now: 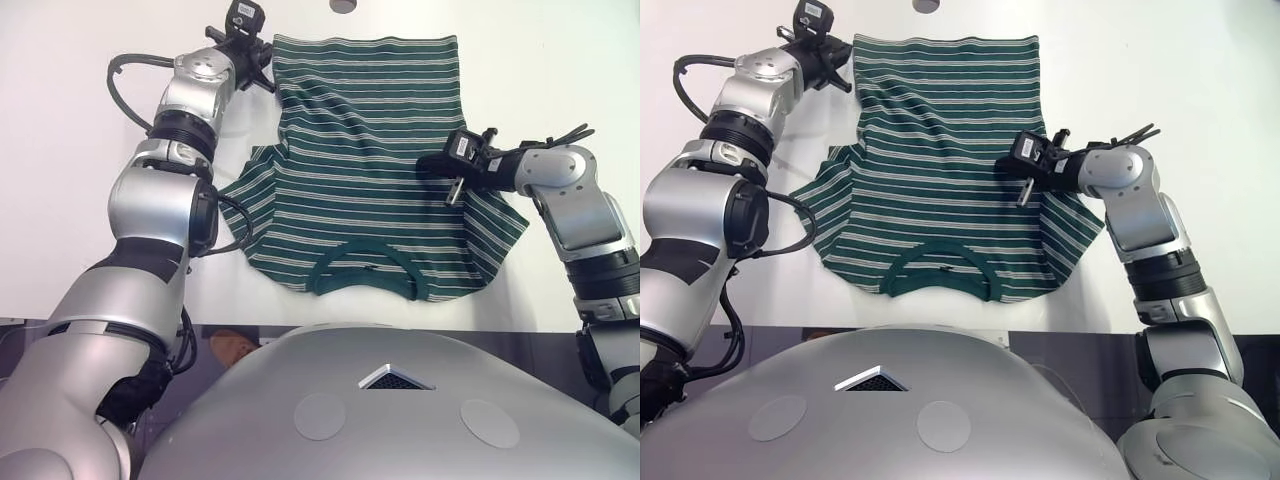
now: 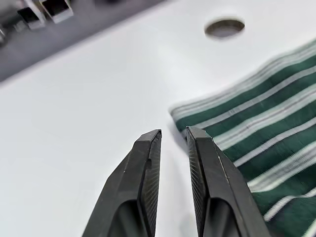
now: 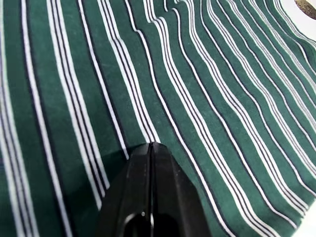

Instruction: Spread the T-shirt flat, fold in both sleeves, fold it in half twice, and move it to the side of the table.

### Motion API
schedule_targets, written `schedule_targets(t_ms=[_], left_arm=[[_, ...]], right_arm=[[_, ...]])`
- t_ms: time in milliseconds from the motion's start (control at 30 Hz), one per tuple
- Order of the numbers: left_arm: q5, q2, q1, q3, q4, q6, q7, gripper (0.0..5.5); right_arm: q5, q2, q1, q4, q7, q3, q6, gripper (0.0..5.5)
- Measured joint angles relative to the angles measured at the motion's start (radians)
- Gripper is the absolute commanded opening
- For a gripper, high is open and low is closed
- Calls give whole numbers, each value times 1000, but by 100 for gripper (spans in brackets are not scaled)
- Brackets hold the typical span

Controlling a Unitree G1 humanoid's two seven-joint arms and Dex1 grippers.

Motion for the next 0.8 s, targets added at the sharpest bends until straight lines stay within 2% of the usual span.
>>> schedule_targets(t_ms=[100,167,300,433,533,800], left_arm=[[-31,75,44,32,-87,-3,-112,90],[-100,161,175,43,-296,133,-310,90],[-206,292,443,48,-692,391,-524,159],[-337,499,717,78,-1118,649,-702,159],[-366,572,844,97,-1222,712,-736,159],[-394,550,889,47,-1214,706,-715,159]], right_arm=[[6,18,6,-14,-24,-19,2,0],[26,69,-5,6,-89,-55,1,0],[35,168,-57,72,-171,-87,1,0],[60,281,-191,256,-243,-117,-16,0],[21,348,-299,483,-282,-97,-60,0],[-51,408,-474,915,-399,-94,-196,0]])
